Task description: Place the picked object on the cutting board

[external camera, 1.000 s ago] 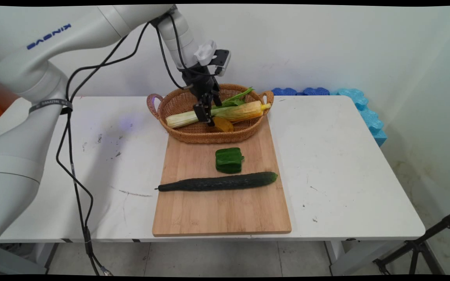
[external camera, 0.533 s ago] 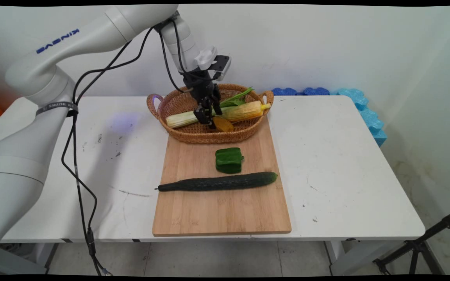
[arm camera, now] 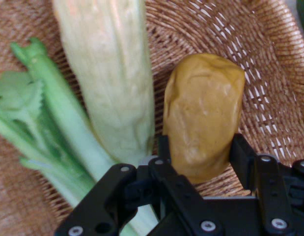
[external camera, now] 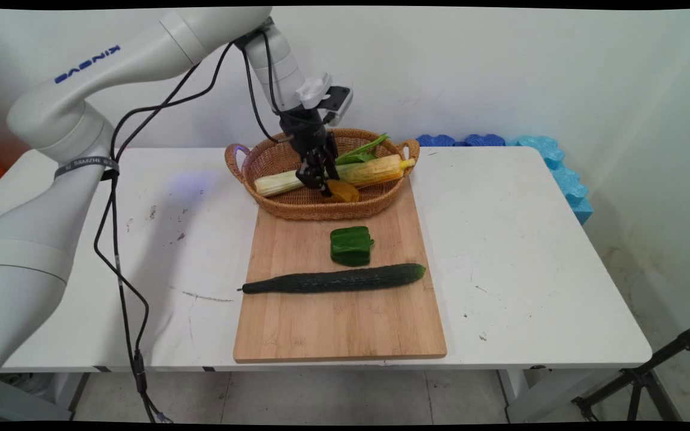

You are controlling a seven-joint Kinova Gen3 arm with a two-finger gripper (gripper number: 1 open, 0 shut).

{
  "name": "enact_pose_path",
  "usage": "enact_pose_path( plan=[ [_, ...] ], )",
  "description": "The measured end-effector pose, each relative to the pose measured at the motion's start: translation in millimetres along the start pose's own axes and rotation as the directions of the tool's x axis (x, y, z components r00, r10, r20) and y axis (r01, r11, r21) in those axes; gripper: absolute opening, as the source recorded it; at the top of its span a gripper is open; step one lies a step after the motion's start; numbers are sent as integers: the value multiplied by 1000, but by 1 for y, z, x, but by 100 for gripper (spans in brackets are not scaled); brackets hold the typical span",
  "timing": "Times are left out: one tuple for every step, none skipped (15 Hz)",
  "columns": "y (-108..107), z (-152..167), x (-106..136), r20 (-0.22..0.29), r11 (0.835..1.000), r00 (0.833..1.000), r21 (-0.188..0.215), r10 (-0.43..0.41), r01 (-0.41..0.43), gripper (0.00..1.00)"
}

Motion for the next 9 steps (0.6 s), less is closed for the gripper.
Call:
enact_pose_path(
  plan=[
    [1, -8, 2, -3, 1000, 1000, 15, -2, 3, 0],
    [3, -19, 3, -8, 999, 1000, 34, -9, 9, 0],
    [6, -32, 6, -16, 998, 1000, 53, -16, 17, 0],
    [10, -44, 9, -24, 997, 999, 68, -22, 23, 0],
    [17, -59, 12, -40, 996, 999, 83, -33, 36, 0],
    [26, -74, 16, -58, 994, 997, 94, -47, 53, 0],
    [36, -88, 21, -77, 992, 995, 103, -64, 71, 0],
    [46, -99, 25, -92, 990, 993, 108, -80, 90, 0],
    [58, -111, 30, -112, 987, 989, 113, -101, 113, 0]
  ],
)
